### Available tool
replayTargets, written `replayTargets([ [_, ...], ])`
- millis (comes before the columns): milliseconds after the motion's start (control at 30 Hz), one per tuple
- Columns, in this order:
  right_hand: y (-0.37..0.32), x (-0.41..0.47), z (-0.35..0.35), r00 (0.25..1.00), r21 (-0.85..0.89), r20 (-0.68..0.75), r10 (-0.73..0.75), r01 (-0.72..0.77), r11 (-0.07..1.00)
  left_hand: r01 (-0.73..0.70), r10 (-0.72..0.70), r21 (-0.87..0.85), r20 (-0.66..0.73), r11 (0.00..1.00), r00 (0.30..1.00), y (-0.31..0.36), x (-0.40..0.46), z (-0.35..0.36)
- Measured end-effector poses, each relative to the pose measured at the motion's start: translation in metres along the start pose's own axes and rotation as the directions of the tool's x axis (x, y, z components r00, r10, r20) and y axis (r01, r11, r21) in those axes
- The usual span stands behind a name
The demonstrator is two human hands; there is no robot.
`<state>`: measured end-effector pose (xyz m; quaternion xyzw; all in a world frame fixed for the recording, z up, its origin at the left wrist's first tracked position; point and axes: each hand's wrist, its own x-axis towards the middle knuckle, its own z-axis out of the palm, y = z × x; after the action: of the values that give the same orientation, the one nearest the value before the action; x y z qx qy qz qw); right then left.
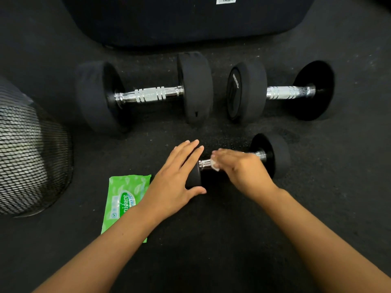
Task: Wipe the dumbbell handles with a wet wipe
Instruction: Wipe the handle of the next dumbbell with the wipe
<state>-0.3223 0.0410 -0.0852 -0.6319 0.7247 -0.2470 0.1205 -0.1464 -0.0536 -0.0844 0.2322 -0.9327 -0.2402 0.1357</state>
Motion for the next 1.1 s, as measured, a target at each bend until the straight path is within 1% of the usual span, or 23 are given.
replayTargets([
  [33, 0.0, 0.007, -0.002, 0.997, 0.053, 0.005, 0.076, -0.076, 0.996, -0.001, 0.001, 0.007, -0.001, 1.0, 1.0, 0.0, 0.0, 0.0],
  [67, -0.003, 0.012, -0.002, 0.992, 0.081, 0.021, 0.122, -0.124, 0.989, -0.001, 0.001, 0.012, -0.003, 1.0, 1.0, -0.001, 0.001, 0.0],
  [100, -0.008, 0.014, 0.0, 0.992, 0.074, 0.026, 0.124, -0.125, 0.989, -0.001, 0.001, 0.014, -0.003, 1.0, 1.0, -0.002, 0.002, 0.0],
  [167, -0.01, 0.008, -0.001, 0.999, 0.058, 0.016, 0.046, -0.047, 0.997, -0.003, 0.003, 0.013, 0.001, 1.0, 1.0, -0.002, 0.001, -0.002],
  [200, -0.007, 0.004, -0.005, 0.999, 0.063, 0.026, 0.041, -0.043, 0.997, -0.006, 0.006, 0.013, 0.002, 1.0, 1.0, -0.001, 0.0, -0.002],
  [233, -0.002, 0.005, -0.01, 0.996, 0.052, 0.042, 0.075, -0.077, 0.996, -0.011, 0.011, 0.016, 0.0, 1.0, 1.0, 0.001, -0.001, -0.001],
  [300, 0.006, 0.019, -0.013, 0.976, -0.032, 0.08, 0.204, -0.202, 0.979, -0.014, 0.014, 0.021, -0.009, 1.0, 1.0, 0.001, -0.002, 0.001],
  [333, 0.008, 0.028, -0.012, 0.964, -0.062, 0.11, 0.241, -0.236, 0.97, -0.012, 0.012, 0.019, -0.013, 1.0, 1.0, 0.0, -0.001, 0.002],
  [400, 0.004, 0.037, -0.006, 0.959, -0.065, 0.155, 0.235, -0.228, 0.972, -0.008, 0.009, 0.012, -0.014, 1.0, 1.0, -0.002, 0.001, 0.001],
  [467, 0.002, 0.034, -0.009, 0.962, -0.015, 0.175, 0.21, -0.21, 0.977, -0.009, 0.009, 0.002, -0.005, 1.0, 1.0, -0.003, 0.002, -0.001],
  [533, 0.007, 0.032, -0.017, 0.952, 0.027, 0.198, 0.235, -0.245, 0.969, -0.012, 0.012, 0.003, 0.002, 1.0, 1.0, -0.001, 0.0, -0.001],
  [600, 0.01, 0.04, -0.021, 0.932, -0.017, 0.224, 0.284, -0.288, 0.958, -0.014, 0.014, 0.008, 0.001, 1.0, 1.0, 0.0, -0.001, 0.001],
  [700, 0.003, 0.047, -0.017, 0.942, -0.052, 0.226, 0.248, -0.243, 0.969, -0.008, 0.008, 0.001, -0.004, 1.0, 1.0, -0.003, 0.002, 0.0],
  [767, 0.0, 0.034, -0.019, 0.967, -0.027, 0.17, 0.19, -0.188, 0.982, -0.005, 0.005, -0.005, -0.001, 1.0, 1.0, -0.004, 0.003, 0.0],
  [800, 0.001, 0.026, -0.022, 0.972, -0.007, 0.146, 0.183, -0.184, 0.983, -0.004, 0.004, -0.005, 0.003, 1.0, 1.0, -0.003, 0.002, 0.0],
  [833, 0.003, 0.019, -0.025, 0.973, -0.012, 0.127, 0.193, -0.193, 0.981, -0.006, 0.006, -0.001, 0.004, 1.0, 1.0, -0.002, 0.0, 0.0],
  [900, 0.008, 0.023, -0.022, 0.966, -0.073, 0.08, 0.248, -0.242, 0.967, -0.013, 0.013, 0.009, -0.002, 1.0, 1.0, -0.001, -0.002, 0.002],
  [967, 0.006, 0.029, -0.012, 0.965, -0.098, 0.06, 0.254, -0.248, 0.964, -0.007, 0.007, 0.01, -0.002, 1.0, 1.0, -0.002, -0.001, 0.003],
  [1000, 0.001, 0.028, -0.007, 0.975, -0.083, 0.05, 0.218, -0.213, 0.973, 0.0, 0.0, 0.004, 0.0, 1.0, 1.0, -0.003, 0.0, 0.002],
  [1100, -0.008, -0.001, -0.007, 1.0, -0.038, -0.026, 0.007, -0.008, 0.999, 0.01, -0.01, -0.01, 0.013, 1.0, 1.0, -0.003, 0.001, 0.0],
])
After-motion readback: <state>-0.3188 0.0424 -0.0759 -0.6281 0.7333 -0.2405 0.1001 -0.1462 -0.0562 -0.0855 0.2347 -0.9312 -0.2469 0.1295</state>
